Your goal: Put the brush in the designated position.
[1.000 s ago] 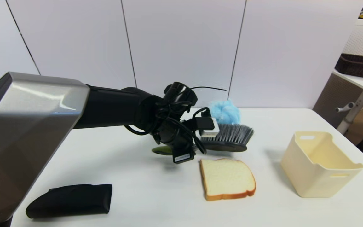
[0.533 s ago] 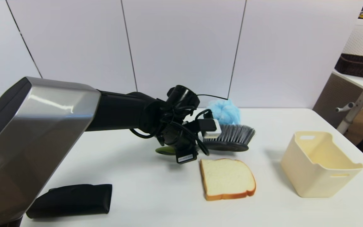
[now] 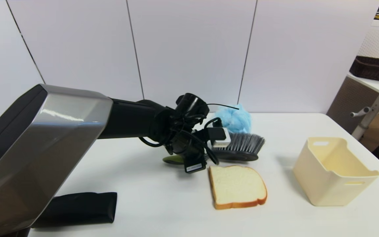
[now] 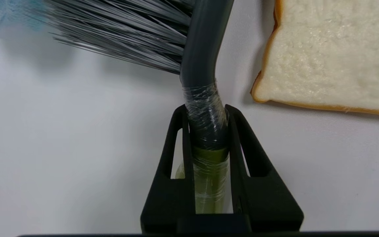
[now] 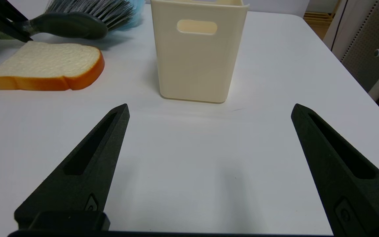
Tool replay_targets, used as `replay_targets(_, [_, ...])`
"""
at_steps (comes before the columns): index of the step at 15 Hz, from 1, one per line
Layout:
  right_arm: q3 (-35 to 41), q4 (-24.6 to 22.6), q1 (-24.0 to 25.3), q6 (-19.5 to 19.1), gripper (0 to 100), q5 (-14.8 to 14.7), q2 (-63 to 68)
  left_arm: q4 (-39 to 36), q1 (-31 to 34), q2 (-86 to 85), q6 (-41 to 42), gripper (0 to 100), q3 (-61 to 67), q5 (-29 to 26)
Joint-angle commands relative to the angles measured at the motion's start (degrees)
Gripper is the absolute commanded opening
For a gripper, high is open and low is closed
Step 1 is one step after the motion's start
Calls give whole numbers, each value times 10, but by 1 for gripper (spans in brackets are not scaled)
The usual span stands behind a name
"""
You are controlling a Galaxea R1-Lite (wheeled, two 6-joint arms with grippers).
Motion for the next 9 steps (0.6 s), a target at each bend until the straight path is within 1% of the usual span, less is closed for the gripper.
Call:
replay_targets(1, [1,0,0,-1,100,0,1,1,0,7,1,0,0,0])
replay_targets(3, [1,0,0,-1,100,0,1,1,0,7,1,0,0,0])
replay_targets(4, [1,0,0,-1,100,0,1,1,0,8,1,100,0,0])
replay_targets(9, [1,0,0,-1,100,0,1,1,0,-2,2,100,-6,0])
